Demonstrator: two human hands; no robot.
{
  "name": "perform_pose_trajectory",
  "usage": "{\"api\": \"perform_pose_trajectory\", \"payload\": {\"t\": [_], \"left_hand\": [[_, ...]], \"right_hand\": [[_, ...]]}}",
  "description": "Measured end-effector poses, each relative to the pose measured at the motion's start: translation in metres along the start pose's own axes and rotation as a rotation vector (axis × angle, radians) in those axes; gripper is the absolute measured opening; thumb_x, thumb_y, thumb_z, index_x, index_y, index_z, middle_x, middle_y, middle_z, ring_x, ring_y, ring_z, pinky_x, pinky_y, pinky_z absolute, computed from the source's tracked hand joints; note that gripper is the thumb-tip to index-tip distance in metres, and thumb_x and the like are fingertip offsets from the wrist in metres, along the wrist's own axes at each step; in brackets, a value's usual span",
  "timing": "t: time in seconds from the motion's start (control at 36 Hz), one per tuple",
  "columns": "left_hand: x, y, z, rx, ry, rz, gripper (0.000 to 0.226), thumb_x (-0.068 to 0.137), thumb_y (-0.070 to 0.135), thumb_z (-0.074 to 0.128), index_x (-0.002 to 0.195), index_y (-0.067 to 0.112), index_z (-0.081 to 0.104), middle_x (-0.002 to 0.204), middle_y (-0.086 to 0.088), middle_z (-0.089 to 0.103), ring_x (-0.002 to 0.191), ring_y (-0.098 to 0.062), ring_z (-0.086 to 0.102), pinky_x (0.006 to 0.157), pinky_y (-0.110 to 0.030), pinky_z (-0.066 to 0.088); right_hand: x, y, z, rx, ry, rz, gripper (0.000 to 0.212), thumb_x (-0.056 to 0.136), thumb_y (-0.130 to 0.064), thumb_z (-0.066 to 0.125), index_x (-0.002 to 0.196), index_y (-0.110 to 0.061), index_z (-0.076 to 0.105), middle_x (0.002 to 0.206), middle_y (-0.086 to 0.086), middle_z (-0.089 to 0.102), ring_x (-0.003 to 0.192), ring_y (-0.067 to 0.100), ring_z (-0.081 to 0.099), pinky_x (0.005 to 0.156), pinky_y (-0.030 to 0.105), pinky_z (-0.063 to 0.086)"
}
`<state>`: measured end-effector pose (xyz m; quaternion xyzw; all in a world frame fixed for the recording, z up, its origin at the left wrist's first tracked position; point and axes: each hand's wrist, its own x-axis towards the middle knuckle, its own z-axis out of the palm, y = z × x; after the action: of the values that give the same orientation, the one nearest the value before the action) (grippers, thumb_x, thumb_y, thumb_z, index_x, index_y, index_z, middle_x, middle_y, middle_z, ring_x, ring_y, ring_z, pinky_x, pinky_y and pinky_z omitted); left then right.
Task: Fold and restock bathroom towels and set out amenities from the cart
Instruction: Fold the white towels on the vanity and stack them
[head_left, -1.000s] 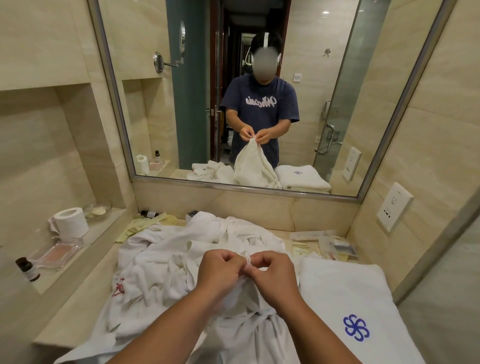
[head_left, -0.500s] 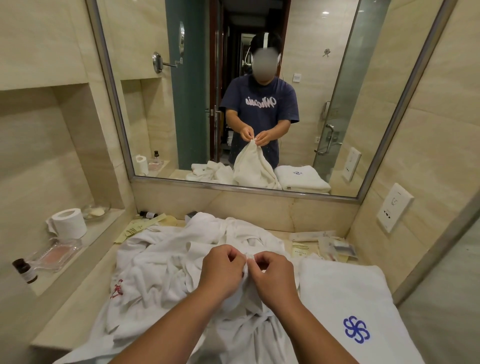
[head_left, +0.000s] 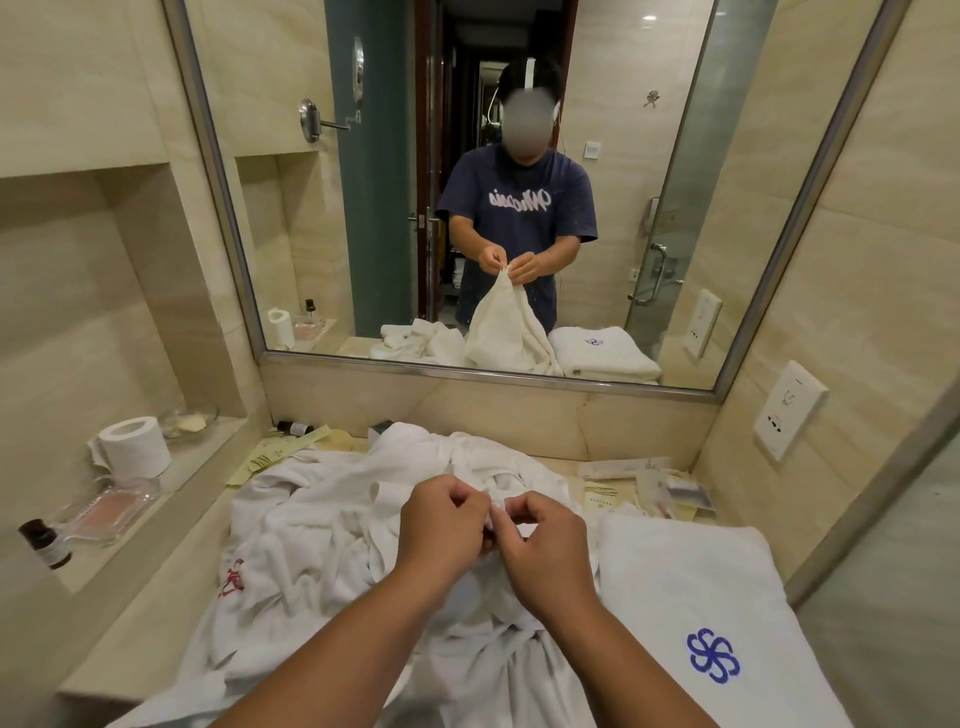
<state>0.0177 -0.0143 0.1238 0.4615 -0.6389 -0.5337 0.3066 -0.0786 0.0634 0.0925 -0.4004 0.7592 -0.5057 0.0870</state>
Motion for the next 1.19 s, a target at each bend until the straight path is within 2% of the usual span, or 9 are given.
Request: {"api": "perform_pose_trajectory", "payload": {"t": [0.17, 0.28, 0.44, 0.58, 0.67, 0.81, 1.0, 1.11, 1.19], "left_hand": [[0.008, -0.001, -0.001, -0.161, -0.111, -0.155, 0.01, 0.083, 0.006, 0.063, 0.079, -0.001, 0.069, 0.075, -0.015, 0.075, 0.076, -0.035, 0.076, 0.077, -0.053, 0.064], [0.01, -0.003, 0.001, -0.145, -0.181, -0.183, 0.015, 0.086, 0.002, 0.062, 0.072, 0.003, 0.067, 0.063, -0.007, 0.07, 0.062, -0.024, 0.069, 0.076, -0.047, 0.065], [0.026, -0.014, -0.003, 0.124, -0.271, -0.126, 0.017, 0.08, 0.017, 0.067, 0.065, 0.01, 0.068, 0.063, -0.006, 0.064, 0.065, -0.022, 0.059, 0.068, -0.035, 0.05], [0.045, -0.033, -0.007, 0.309, -0.272, -0.045, 0.014, 0.087, 0.032, 0.063, 0.081, 0.026, 0.075, 0.092, 0.008, 0.072, 0.088, -0.016, 0.067, 0.073, -0.032, 0.052], [0.059, -0.047, -0.01, 0.483, -0.399, -0.024, 0.031, 0.079, 0.049, 0.051, 0.066, 0.022, 0.061, 0.076, 0.009, 0.061, 0.079, -0.02, 0.057, 0.072, -0.034, 0.04], [0.065, -0.053, -0.008, 1.059, -0.56, 0.023, 0.064, 0.077, 0.064, 0.03, 0.121, 0.029, 0.062, 0.131, 0.001, 0.061, 0.132, -0.031, 0.046, 0.107, -0.051, 0.035], [0.077, -0.068, 0.007, 1.184, -0.673, 0.109, 0.061, 0.098, 0.067, 0.033, 0.144, 0.033, 0.053, 0.137, -0.002, 0.062, 0.121, -0.028, 0.059, 0.102, -0.044, 0.048], [0.092, -0.08, 0.008, 1.241, -0.51, 0.198, 0.049, 0.09, 0.066, 0.04, 0.108, 0.033, 0.071, 0.105, 0.005, 0.068, 0.095, -0.021, 0.062, 0.087, -0.039, 0.053], [0.098, -0.085, 0.01, 1.359, -0.453, 0.309, 0.052, 0.086, 0.07, 0.043, 0.104, 0.032, 0.074, 0.115, 0.001, 0.06, 0.109, -0.026, 0.054, 0.095, -0.042, 0.046]], "right_hand": [[0.003, 0.0, -0.006, 0.029, -0.106, 0.071, 0.011, 0.082, -0.034, 0.082, 0.085, -0.028, 0.074, 0.083, -0.016, 0.073, 0.089, -0.002, 0.065, 0.073, 0.017, 0.053], [0.002, -0.003, -0.008, 0.011, -0.083, 0.141, 0.017, 0.072, -0.022, 0.089, 0.08, -0.023, 0.073, 0.079, -0.013, 0.071, 0.083, -0.005, 0.062, 0.068, 0.01, 0.047], [0.0, 0.002, -0.01, 0.075, -0.12, 0.19, 0.015, 0.073, -0.018, 0.09, 0.078, -0.025, 0.079, 0.074, -0.019, 0.072, 0.071, -0.002, 0.065, 0.063, 0.014, 0.049], [0.001, 0.006, -0.017, 0.192, -0.137, 0.246, 0.016, 0.082, -0.006, 0.081, 0.085, -0.022, 0.081, 0.081, -0.007, 0.077, 0.076, 0.008, 0.071, 0.066, 0.02, 0.055], [0.005, 0.006, -0.026, 0.268, -0.156, 0.24, 0.02, 0.084, 0.001, 0.077, 0.087, -0.018, 0.081, 0.083, -0.001, 0.077, 0.075, 0.008, 0.07, 0.066, 0.021, 0.054], [0.009, 0.006, -0.042, 0.374, -0.17, 0.232, 0.028, 0.086, 0.01, 0.068, 0.095, -0.015, 0.077, 0.089, 0.004, 0.077, 0.083, 0.016, 0.071, 0.074, 0.028, 0.057], [0.017, 0.009, -0.066, 0.541, -0.202, 0.241, 0.044, 0.088, 0.02, 0.06, 0.098, -0.02, 0.076, 0.095, 0.016, 0.076, 0.084, 0.026, 0.07, 0.073, 0.036, 0.055], [0.021, 0.015, -0.079, 0.662, -0.191, 0.253, 0.043, 0.089, 0.022, 0.057, 0.098, -0.016, 0.076, 0.087, 0.018, 0.07, 0.082, 0.031, 0.063, 0.075, 0.039, 0.053], [0.025, 0.02, -0.086, 0.661, -0.224, 0.242, 0.045, 0.089, 0.023, 0.055, 0.101, -0.016, 0.076, 0.088, 0.021, 0.066, 0.081, 0.032, 0.062, 0.076, 0.042, 0.052]]}}
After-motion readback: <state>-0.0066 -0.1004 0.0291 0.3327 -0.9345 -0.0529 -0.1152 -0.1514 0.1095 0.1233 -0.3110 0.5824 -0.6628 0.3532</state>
